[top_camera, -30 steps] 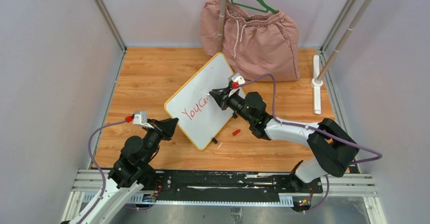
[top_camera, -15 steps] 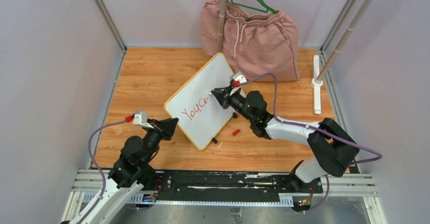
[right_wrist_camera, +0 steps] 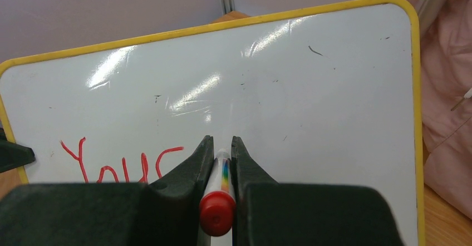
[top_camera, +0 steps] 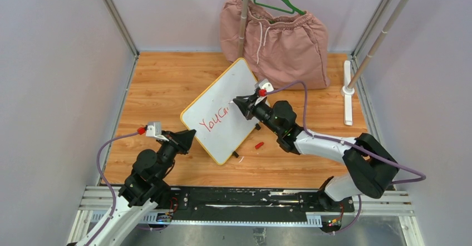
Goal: Write a sentence on the whiteboard
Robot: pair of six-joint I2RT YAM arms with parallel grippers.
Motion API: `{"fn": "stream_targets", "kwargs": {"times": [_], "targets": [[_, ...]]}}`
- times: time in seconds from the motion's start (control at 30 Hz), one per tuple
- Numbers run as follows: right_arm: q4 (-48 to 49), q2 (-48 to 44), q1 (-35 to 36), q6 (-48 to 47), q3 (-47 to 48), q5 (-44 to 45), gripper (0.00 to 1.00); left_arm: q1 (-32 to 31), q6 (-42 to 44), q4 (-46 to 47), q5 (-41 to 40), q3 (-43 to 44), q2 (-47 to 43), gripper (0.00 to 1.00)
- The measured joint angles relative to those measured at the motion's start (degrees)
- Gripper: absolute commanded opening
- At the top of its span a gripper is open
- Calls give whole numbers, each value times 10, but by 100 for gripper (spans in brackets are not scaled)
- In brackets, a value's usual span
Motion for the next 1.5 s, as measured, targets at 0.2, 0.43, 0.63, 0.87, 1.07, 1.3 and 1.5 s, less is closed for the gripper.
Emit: {"fn": "stream_targets", "kwargs": {"times": [0.2, 0.43, 0.63, 0.87, 1.07, 1.3, 1.5], "targets": [[-1, -7, 5, 0, -5, 0, 0, 0, 0, 0, 0, 0, 0, 0], [-2, -6, 16, 3, -11, -3, 0, 0, 0, 0, 0, 0, 0, 0], [-3, -3, 17, 4, -11, -8, 0, 0, 0, 0, 0, 0, 0, 0], [-6, 7, 18, 4, -11, -11, 0, 0, 0, 0, 0, 0, 0, 0], [-10, 11, 19, 4, -11, -11, 0, 0, 0, 0, 0, 0, 0, 0], [-12, 15, 19, 4, -8, -11, 0, 0, 0, 0, 0, 0, 0, 0], [-20, 27, 19, 3, 16, -11, 0, 0, 4, -1, -1, 0, -5, 0]]}}
